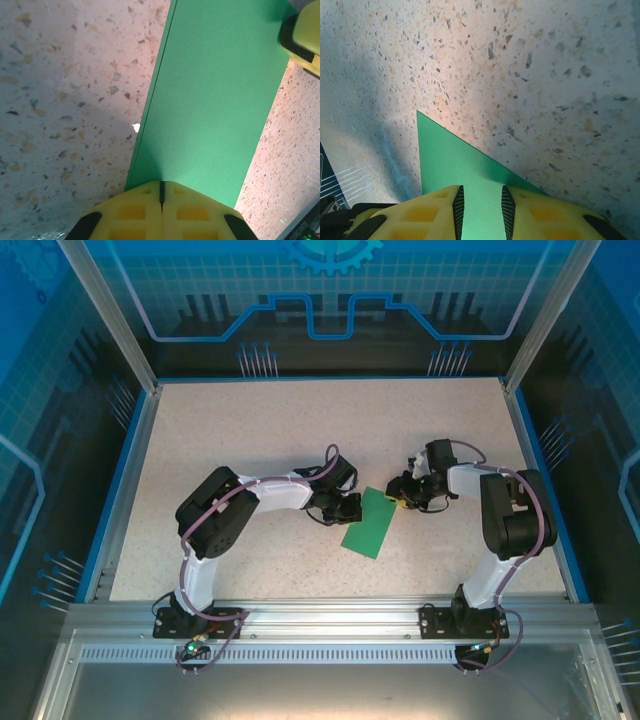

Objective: Fold a paper plane with a square sheet of paper (pick it up from the middle)
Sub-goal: Fold the square sheet of paper in half at the center of the table.

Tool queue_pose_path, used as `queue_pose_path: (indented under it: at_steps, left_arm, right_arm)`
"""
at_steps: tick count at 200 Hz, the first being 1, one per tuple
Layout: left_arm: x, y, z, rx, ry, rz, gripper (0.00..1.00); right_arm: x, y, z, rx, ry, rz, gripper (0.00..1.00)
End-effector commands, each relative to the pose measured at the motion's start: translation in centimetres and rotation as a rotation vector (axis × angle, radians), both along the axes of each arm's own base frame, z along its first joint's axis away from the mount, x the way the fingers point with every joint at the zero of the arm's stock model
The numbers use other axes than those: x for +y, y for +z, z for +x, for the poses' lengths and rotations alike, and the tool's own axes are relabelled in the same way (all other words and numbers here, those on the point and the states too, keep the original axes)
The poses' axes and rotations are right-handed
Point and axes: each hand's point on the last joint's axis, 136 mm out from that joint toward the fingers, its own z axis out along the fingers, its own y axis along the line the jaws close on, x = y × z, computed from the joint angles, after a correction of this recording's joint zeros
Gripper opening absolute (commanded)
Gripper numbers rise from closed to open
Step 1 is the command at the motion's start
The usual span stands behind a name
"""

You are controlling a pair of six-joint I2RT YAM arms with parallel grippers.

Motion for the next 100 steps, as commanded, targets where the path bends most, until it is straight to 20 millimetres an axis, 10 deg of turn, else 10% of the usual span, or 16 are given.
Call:
queue_pose_path:
  at_steps: [1,42,100]
  left_arm:
    - [0.9,-1.6,-1.4,0.046,-0.034,0.067,0.0]
    - [0.8,-1.4,-1.4,0.043,-0.035,0.063,0.0]
    - [0.8,-1.4,-1.4,0.044,-0.033,0.062,0.0]
  right_arm:
    - [-0.6,1.8,0.6,-0.036,-0.027,0.001,0.3]
    - [-0.8,3.8,1.8,-0.077,-0.029,0.029,0.31]
    - [-1.2,-1.0,-0.2,0.046,-0.067,0.012,0.31]
